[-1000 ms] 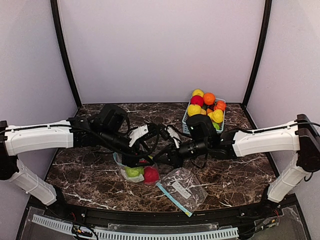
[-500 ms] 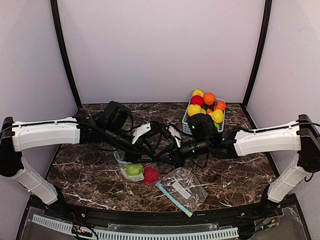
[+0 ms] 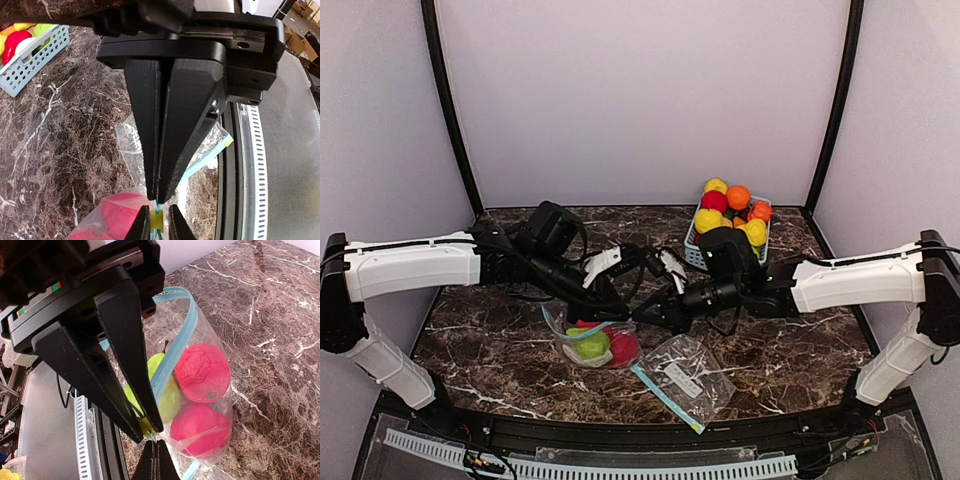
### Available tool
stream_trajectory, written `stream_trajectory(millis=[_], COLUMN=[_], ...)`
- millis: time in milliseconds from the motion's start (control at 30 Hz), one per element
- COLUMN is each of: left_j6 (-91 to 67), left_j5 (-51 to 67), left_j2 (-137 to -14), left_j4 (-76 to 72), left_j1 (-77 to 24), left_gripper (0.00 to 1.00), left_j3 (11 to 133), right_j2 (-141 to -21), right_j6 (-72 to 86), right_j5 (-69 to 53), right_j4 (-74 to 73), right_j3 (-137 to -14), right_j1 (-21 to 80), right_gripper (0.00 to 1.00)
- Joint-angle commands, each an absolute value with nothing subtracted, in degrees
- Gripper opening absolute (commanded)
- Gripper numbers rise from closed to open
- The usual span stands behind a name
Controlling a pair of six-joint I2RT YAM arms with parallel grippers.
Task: Place the food in the zip-top bag and seal the zipper
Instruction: Hold the zipper from the zipper food storage bag, then hold the zipper food storage bag at the center of the board.
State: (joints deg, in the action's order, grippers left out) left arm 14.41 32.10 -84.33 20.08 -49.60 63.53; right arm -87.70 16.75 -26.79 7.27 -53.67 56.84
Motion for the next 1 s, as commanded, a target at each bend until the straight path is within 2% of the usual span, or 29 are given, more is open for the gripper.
stream_trajectory(millis=[0,133,333,467,500,667,733,833,967], left_j6=[13.76,12.86,12.13,10.63,10.28,7.86,7.38,7.07,6.92], left_j5=[32.96,32.95,31.42,31.85,32.64,35.49,35.81,35.8,35.83], left_j2=[-84.87,-84.84,-84.45,-83.78,-83.72,-83.22,-83.18,-83.09,-82.93], left_j4=[23.38,23.31,23.32,22.56,21.88,20.18,19.81,19.77,19.8], left_j1=[-49.48,-49.48,-49.47,-49.46,-49.43,-49.33,-49.39,-49.27,-49.12], left_gripper=[0.07,0.01,0.01,0.01,0.01,0.01,0.01,0.01,0.01], left_j3=[64.38,64.39,64.0,63.66,63.51,62.84,62.69,62.58,62.58], right_j2=[-85.67,-85.2,-83.38,-83.01,-83.26,-85.66,-86.22,-87.17,-87.77], right_j6=[16.35,16.27,16.06,16.28,16.4,17.84,18.02,17.7,17.74], right_j5=[-24.75,-23.93,-21.78,-24.67,-25.63,-29.51,-29.9,-29.38,-28.76], right_j4=[10.37,10.44,10.82,11.41,11.42,12.97,13.85,13.76,14.35], right_j3=[-52.88,-52.33,-50.76,-50.33,-50.4,-50.21,-50.1,-50.39,-49.81], right_j1=[56.3,56.21,56.12,55.94,55.96,56.13,56.48,56.94,57.05], right_gripper=[0.0,0.0,0.0,0.0,0.01,0.28,0.35,0.37,0.35])
